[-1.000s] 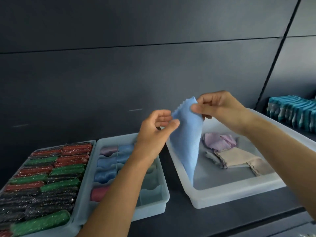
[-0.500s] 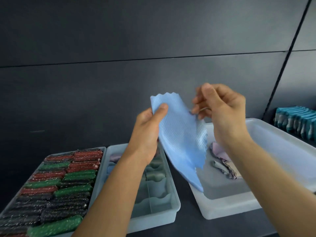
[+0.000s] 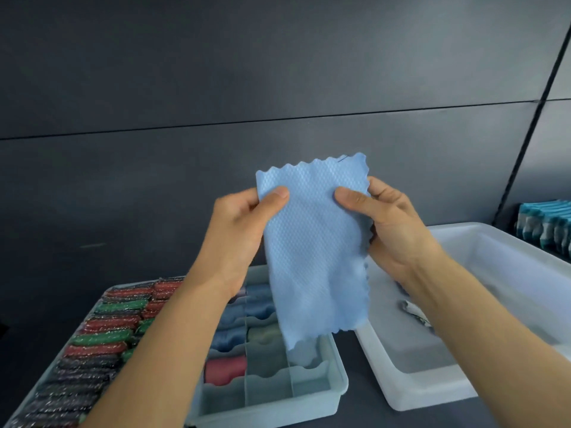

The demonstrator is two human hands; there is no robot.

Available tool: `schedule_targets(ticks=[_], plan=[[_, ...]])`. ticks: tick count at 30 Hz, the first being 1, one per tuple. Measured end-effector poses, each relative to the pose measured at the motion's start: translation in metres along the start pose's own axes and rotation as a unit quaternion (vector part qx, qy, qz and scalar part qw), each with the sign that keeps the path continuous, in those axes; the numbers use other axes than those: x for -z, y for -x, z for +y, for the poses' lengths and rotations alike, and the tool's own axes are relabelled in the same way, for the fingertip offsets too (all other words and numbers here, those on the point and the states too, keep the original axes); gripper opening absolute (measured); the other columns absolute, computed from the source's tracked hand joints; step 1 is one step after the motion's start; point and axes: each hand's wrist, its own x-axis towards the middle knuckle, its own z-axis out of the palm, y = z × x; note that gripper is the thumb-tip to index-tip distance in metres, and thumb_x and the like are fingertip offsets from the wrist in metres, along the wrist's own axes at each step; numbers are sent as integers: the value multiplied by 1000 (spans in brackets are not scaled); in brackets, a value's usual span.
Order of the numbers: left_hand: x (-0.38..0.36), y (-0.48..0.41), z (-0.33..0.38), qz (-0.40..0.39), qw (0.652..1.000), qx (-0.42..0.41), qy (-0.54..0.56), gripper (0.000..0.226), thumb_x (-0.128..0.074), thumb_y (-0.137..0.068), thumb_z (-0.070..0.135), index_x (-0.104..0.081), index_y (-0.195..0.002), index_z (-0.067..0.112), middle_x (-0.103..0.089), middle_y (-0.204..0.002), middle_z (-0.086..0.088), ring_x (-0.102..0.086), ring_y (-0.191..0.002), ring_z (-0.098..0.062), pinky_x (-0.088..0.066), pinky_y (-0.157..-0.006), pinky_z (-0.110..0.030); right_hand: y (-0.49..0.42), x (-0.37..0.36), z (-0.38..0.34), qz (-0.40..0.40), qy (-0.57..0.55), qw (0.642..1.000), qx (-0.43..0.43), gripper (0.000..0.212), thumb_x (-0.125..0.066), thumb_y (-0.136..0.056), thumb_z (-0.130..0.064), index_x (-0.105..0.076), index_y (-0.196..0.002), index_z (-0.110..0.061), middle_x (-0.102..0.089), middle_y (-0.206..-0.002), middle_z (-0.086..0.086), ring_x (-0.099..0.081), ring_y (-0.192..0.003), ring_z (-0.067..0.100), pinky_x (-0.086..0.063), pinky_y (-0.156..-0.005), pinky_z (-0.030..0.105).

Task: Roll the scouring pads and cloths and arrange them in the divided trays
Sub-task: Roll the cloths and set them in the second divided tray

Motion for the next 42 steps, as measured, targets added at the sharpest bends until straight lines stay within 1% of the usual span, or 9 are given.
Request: schedule_targets(ticks=[10,15,19,23,27,30,33,38,42], plan=[[1,2,-7,145,976,-110,-120,14,-70,-85,15,-63,-80,3,-64,-71,-22,-56,-53,-32,-53,-51,-43,-2,-32,17,136,324,911,217,18,-69,-82,-18,-56,-77,-7,-60,-73,20,-53,-60,32,-48,-57,41],[-13,5,-1,109,987,-105,-54,12,-62,-94,15,-65,-92,3,-73,-78,-11,-71,-66,-25,-60,-62,-39,5,-55,17,76,350,900,246,19,-66,-89,-19,-56,-73,-15,-58,-63,-3,-52,-57,13,-44,-53,21],[-16,6,3,79,993,-90,21,20,-58,-97,20,-64,-101,1,-75,-88,-10,-74,-78,-25,-61,-69,-38,5,-62,14,65,377,889,254,12,-60,-91,-14,-58,-80,-10,-57,-66,1,-52,-60,15,-47,-55,29],[-14,4,6,68,994,-83,20,28,-74,-82,25,-62,-101,8,-72,-87,-4,-72,-79,-16,-58,-70,-28,9,-61,13,-10,384,892,239,19,-55,-84,-8,-65,-93,-20,-66,-87,-5,-64,-80,13,-56,-70,34],[6,-10,3,88,989,-104,-61,5,-62,-91,13,-66,-92,10,-69,-84,-15,-63,-75,-19,-55,-73,-46,9,-52,8,-51,245,948,198,36,-53,-77,2,-70,-97,-21,-71,-87,-5,-67,-78,10,-55,-77,25],[17,-13,5,6,995,-83,-56,10,-62,-91,14,-69,-95,18,-71,-84,-1,-63,-80,-14,-53,-78,-40,-7,-33,-3,13,243,949,201,31,-69,-74,-10,-68,-103,-23,-68,-93,-2,-61,-82,11,-52,-79,25],[18,-12,6,-53,996,-72,-6,16,-62,-87,18,-70,-100,19,-73,-91,1,-67,-87,-18,-54,-86,-43,-17,-28,-10,-99,280,950,102,44,-81,-71,-18,-65,-112,-13,-70,-110,4,-65,-102,17,-52,-92,28],[8,-4,-12,-37,992,-12,120,29,-54,-92,40,-65,-101,15,-72,-88,4,-68,-85,-12,-55,-82,-35,-28,-43,-10,-90,236,964,83,34,-78,-76,-7,-65,-105,6,-73,-96,16,-72,-83,27,-58,-83,40],[-3,15,-41,-108,987,115,-2,23,-71,-82,35,-70,-91,14,-75,-83,2,-70,-75,-11,-57,-74,-32,-37,-44,-17,-68,232,966,93,33,-76,-77,-7,-65,-106,4,-75,-88,9,-72,-75,19,-55,-64,27]])
